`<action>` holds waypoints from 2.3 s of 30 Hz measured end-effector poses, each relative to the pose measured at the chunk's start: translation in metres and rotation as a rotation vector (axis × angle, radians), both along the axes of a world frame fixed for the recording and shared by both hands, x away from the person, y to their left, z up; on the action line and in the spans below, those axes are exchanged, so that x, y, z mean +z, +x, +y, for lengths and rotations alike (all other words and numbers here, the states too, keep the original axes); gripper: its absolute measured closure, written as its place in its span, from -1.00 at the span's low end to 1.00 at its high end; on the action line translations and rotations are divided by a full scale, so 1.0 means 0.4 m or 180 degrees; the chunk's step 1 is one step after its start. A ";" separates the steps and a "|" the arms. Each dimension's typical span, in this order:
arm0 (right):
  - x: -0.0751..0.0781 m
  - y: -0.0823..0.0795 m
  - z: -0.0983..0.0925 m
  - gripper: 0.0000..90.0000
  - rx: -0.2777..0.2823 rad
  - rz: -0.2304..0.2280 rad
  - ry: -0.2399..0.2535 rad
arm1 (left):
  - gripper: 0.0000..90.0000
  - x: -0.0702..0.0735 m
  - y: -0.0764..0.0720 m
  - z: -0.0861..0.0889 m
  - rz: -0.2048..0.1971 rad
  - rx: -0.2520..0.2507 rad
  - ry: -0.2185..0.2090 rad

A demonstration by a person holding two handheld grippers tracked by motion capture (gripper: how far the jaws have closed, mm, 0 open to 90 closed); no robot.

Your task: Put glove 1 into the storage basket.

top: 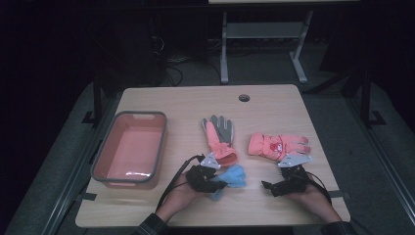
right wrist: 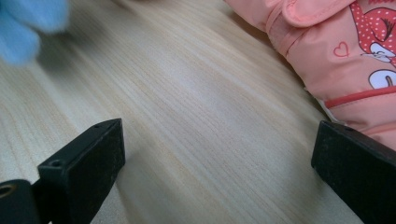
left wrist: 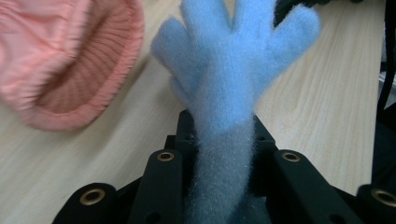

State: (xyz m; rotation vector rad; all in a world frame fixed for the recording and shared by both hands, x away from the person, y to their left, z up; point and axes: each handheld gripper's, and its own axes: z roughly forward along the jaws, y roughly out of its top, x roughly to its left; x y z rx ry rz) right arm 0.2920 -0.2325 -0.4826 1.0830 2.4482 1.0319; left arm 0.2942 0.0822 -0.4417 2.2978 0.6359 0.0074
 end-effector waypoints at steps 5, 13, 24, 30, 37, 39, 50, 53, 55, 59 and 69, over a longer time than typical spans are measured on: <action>0.000 0.000 0.000 -0.95 0.0000 -0.0001 0.0000 | 0.60 0.042 0.008 0.036 -0.0006 0.0040 -0.0024; 0.000 0.000 0.000 -0.95 -0.0001 -0.0001 0.0004 | 0.60 0.101 0.043 0.090 -0.0036 0.0210 -0.0072; 0.000 0.000 0.001 -0.95 -0.0008 0.0005 0.0012 | 0.60 0.174 0.084 0.164 -0.0100 0.0430 -0.0104; 0.000 0.000 0.001 -0.95 -0.0004 -0.0002 0.0010 | 0.60 0.209 0.114 0.215 -0.0171 0.0589 -0.0126; -0.001 0.000 0.001 -0.95 -0.0003 -0.0003 0.0008 | 0.59 0.242 0.152 0.283 -0.0271 0.0764 -0.0064; -0.001 0.000 0.001 -0.95 -0.0003 -0.0002 0.0008 | 0.59 0.250 0.164 0.304 -0.0304 0.0823 -0.0028; 0.000 0.000 0.000 -0.95 0.0000 0.0004 0.0002 | 0.59 0.255 0.223 0.416 -0.0407 0.1227 0.0064; 0.000 0.000 0.000 -0.95 0.0000 0.0003 0.0003 | 0.59 0.243 0.243 0.448 -0.0384 0.1360 0.0082; 0.000 0.000 0.000 -0.95 -0.0001 0.0003 0.0003 | 0.59 0.233 0.253 0.463 -0.0364 0.1438 0.0109; 0.000 0.000 0.001 -0.95 -0.0008 0.0011 0.0005 | 0.58 0.205 0.274 0.493 -0.0320 0.1588 0.0209; 0.000 0.000 0.001 -0.95 -0.0009 0.0011 0.0005 | 0.57 0.124 0.310 0.528 -0.0170 0.1802 0.0463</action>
